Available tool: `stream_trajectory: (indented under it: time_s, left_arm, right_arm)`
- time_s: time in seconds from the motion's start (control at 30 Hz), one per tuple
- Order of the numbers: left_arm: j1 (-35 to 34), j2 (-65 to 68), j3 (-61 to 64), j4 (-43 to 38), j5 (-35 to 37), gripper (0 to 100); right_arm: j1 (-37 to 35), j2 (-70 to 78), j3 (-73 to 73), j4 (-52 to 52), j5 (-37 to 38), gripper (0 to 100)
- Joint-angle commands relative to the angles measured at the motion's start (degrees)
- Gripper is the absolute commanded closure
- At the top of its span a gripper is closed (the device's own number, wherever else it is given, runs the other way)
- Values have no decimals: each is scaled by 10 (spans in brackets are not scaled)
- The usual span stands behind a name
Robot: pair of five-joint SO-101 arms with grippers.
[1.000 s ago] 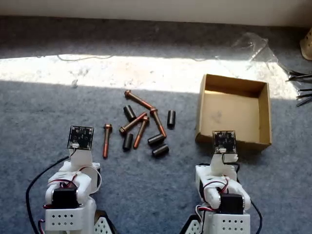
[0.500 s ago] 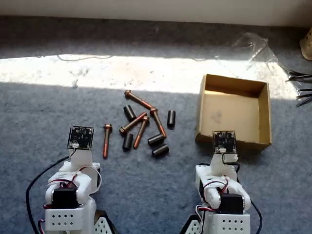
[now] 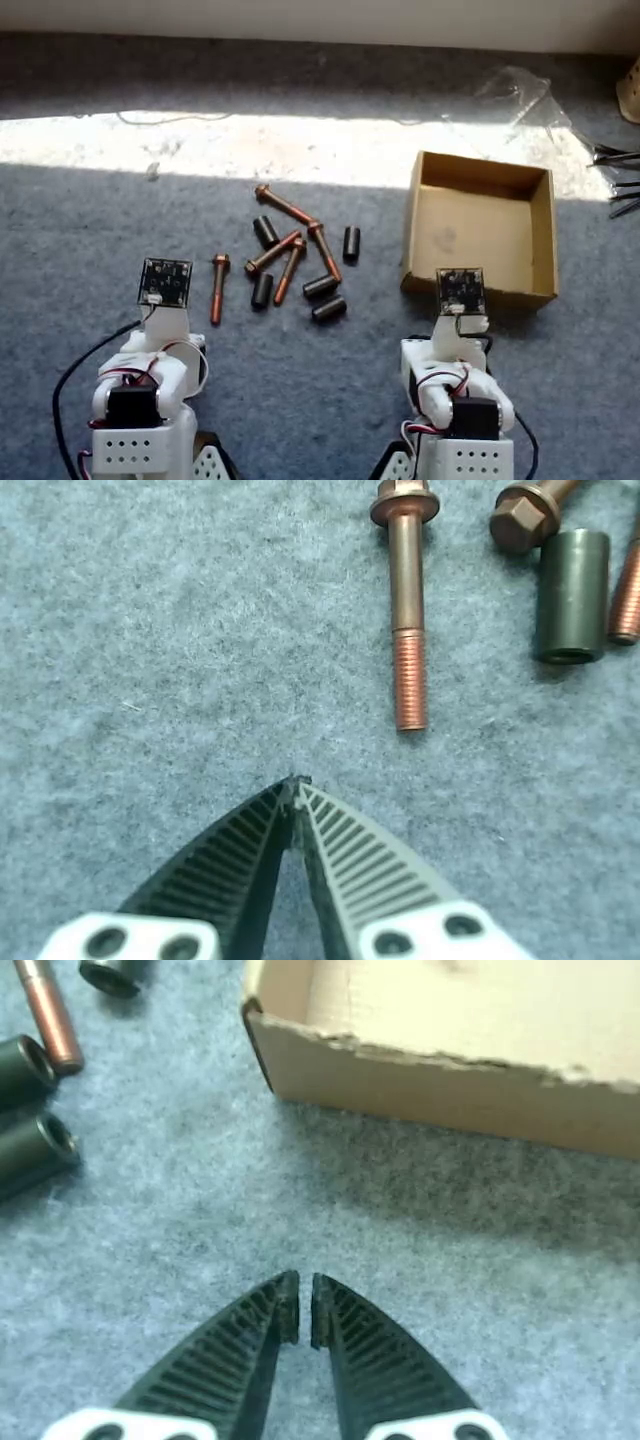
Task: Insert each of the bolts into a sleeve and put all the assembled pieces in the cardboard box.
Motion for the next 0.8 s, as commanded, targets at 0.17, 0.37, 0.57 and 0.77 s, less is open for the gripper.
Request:
stream_trajectory:
  time_s: [0.17, 0.37, 0.57, 0.77]
  left_arm:
    - [7, -6, 12, 2, 4, 994]
    - [7, -6, 12, 2, 1, 993]
    - [7, -6, 12, 4, 3, 993]
    - [6, -7, 9, 0, -11, 993]
  right_arm:
    - [-2, -6, 75, 1, 0, 976]
    - [-1, -6, 76, 1, 0, 976]
    - [-1, -6, 76, 1, 0, 976]
    - [1, -6, 74, -27, 4, 976]
